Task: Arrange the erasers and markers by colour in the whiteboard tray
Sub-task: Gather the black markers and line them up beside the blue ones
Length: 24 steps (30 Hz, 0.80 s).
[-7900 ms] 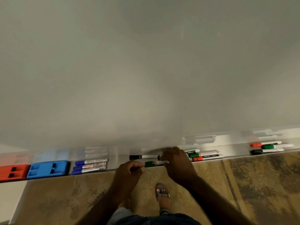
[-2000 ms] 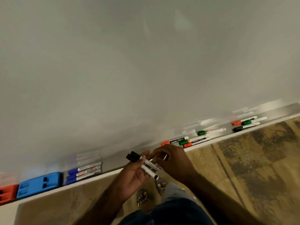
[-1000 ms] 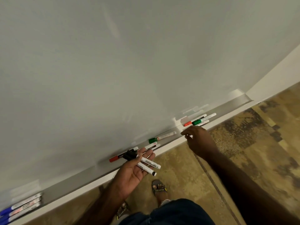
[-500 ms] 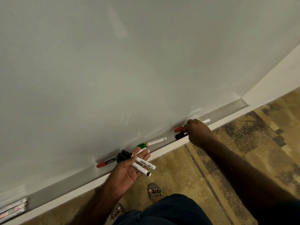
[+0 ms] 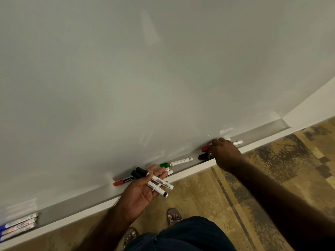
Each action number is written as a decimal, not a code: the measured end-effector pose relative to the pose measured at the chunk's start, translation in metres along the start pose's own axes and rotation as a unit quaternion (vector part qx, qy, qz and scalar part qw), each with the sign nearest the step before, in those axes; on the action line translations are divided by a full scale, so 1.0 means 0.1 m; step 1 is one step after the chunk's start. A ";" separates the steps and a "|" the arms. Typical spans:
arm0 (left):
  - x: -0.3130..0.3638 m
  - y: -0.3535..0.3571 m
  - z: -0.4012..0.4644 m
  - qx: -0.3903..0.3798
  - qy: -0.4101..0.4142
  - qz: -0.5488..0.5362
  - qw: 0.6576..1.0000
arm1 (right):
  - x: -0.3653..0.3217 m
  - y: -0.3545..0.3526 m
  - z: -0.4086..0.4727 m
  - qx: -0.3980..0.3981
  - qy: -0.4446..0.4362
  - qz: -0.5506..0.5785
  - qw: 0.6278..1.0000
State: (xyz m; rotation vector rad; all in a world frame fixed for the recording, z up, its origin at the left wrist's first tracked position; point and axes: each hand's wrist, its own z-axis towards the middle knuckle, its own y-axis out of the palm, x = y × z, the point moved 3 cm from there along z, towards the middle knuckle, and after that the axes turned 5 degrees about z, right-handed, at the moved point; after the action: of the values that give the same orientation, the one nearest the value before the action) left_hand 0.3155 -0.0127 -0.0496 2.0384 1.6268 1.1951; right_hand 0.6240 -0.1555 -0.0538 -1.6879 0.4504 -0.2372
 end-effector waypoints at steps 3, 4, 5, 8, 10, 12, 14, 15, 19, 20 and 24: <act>0.02 -0.03 -0.04 0.006 0.004 -0.008 1.000 | -0.17 -0.07 -0.05 0.027 -0.010 0.023 0.999; 0.03 -0.04 -0.06 0.007 0.006 -0.012 1.000 | -0.25 -0.10 -0.06 0.032 -0.019 0.020 0.999; 0.04 -0.05 -0.08 0.008 0.009 -0.014 1.000 | -0.35 -0.14 -0.08 0.037 -0.031 0.017 0.999; 0.07 -0.09 -0.16 0.011 0.015 -0.021 1.000 | -0.74 -0.26 -0.15 0.047 -0.050 0.060 0.996; 0.07 -0.12 -0.20 0.016 0.017 -0.023 0.999 | -1.03 -0.34 -0.20 0.058 -0.062 0.088 0.992; 0.08 -0.17 -0.26 0.022 0.023 -0.019 0.999 | -1.32 -0.40 -0.24 0.059 -0.078 0.137 0.986; 0.07 -0.22 -0.31 0.026 0.026 -0.014 0.999 | -1.57 -0.44 -0.26 0.045 -0.085 0.206 0.974; 0.07 -0.25 -0.35 0.027 0.028 -0.017 0.999 | -1.70 -0.45 -0.27 0.038 -0.091 0.232 0.968; 0.08 -0.39 -0.50 0.042 0.030 -0.018 0.999 | -2.19 -0.42 -0.26 0.015 -0.126 0.283 0.951; 0.09 -0.43 -0.54 0.046 0.032 -0.017 0.998 | -2.31 -0.41 -0.26 0.014 -0.138 0.282 0.949; 0.16 -0.56 -0.70 0.058 0.061 -0.024 0.996 | -2.70 -0.36 -0.25 0.012 -0.157 0.283 0.946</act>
State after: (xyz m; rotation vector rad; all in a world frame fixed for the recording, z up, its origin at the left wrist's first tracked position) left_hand 0.2269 0.0011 -0.0361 2.0170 1.8318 1.2578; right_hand 0.3761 -0.0595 0.0120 -1.4688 0.6630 0.4412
